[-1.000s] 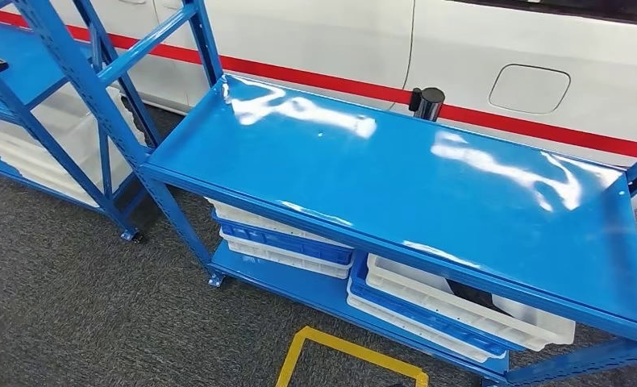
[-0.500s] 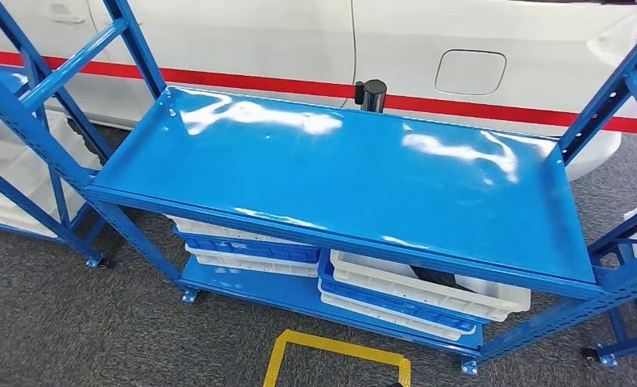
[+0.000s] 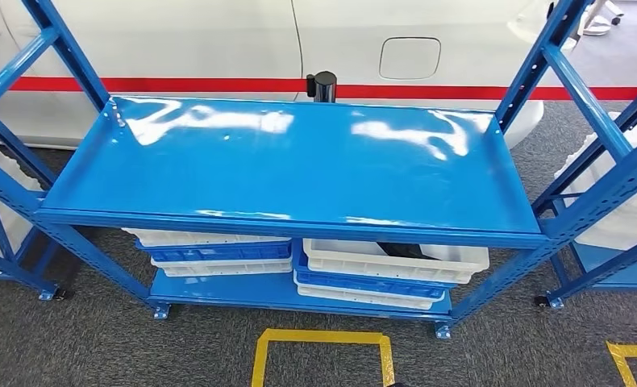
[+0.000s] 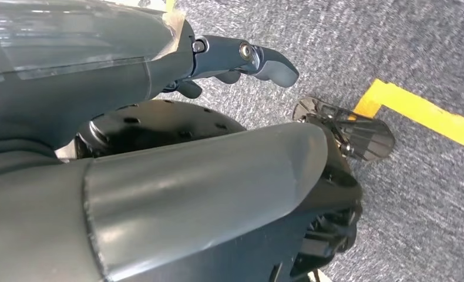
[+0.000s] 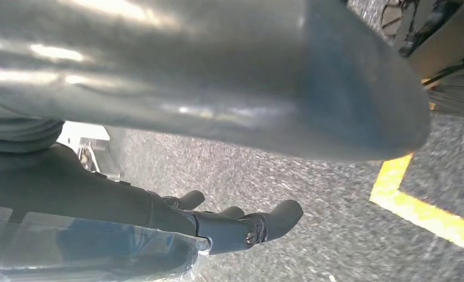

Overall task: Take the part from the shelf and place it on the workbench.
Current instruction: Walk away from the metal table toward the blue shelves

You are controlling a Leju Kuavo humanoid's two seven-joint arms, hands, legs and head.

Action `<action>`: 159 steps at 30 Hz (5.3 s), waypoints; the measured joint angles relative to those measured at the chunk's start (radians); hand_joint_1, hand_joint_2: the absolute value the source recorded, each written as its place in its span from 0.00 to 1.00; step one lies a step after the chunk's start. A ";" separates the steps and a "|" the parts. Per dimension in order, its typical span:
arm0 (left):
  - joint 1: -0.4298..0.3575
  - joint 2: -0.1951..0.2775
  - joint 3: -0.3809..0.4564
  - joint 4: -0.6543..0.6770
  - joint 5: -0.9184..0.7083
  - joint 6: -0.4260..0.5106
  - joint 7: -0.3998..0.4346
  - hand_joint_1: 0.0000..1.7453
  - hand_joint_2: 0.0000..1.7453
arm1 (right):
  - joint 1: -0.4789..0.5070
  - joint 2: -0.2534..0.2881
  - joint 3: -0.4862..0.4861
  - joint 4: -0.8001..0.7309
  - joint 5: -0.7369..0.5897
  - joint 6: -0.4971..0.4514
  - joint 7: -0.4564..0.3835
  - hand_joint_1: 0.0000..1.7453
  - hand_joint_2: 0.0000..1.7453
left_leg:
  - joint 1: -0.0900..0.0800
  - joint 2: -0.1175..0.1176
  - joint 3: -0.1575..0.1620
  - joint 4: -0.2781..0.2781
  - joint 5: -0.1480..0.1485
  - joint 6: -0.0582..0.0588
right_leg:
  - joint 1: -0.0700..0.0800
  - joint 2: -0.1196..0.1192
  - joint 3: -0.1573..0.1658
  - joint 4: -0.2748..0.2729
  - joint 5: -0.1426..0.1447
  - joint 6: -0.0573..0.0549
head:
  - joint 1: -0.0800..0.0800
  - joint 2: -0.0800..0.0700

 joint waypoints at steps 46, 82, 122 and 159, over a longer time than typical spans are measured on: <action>-0.006 -0.032 -0.035 0.000 -0.027 0.035 -0.001 0.00 0.00 | -0.005 -0.007 -0.002 -0.001 0.021 -0.077 -0.029 0.00 0.00 | 0.006 -0.063 -0.079 0.190 -0.071 -0.035 | 0.005 0.019 0.092 -0.174 0.062 -0.052 | -0.007 0.000; -0.017 -0.035 -0.059 0.001 -0.025 0.033 0.015 0.00 0.00 | -0.005 -0.007 -0.005 0.000 0.038 -0.085 -0.031 0.00 0.00 | -0.010 -0.068 -0.003 0.022 -0.013 -0.013 | 0.014 0.013 0.090 -0.177 0.068 -0.033 | -0.007 0.000; -0.023 -0.032 -0.094 0.000 -0.011 0.049 0.013 0.00 0.00 | -0.011 -0.011 -0.035 0.000 0.051 -0.096 -0.033 0.00 0.00 | 0.012 -0.060 -0.182 0.287 -0.119 -0.045 | -0.002 0.013 0.078 -0.160 0.062 -0.053 | -0.008 0.000; -0.027 -0.034 -0.101 0.000 0.033 0.074 0.011 0.00 0.00 | -0.006 -0.024 -0.042 0.000 0.129 -0.092 -0.061 0.00 0.00 | -0.010 -0.010 -0.037 0.058 -0.005 -0.018 | 0.008 -0.062 0.113 -0.164 0.035 -0.041 | -0.010 0.000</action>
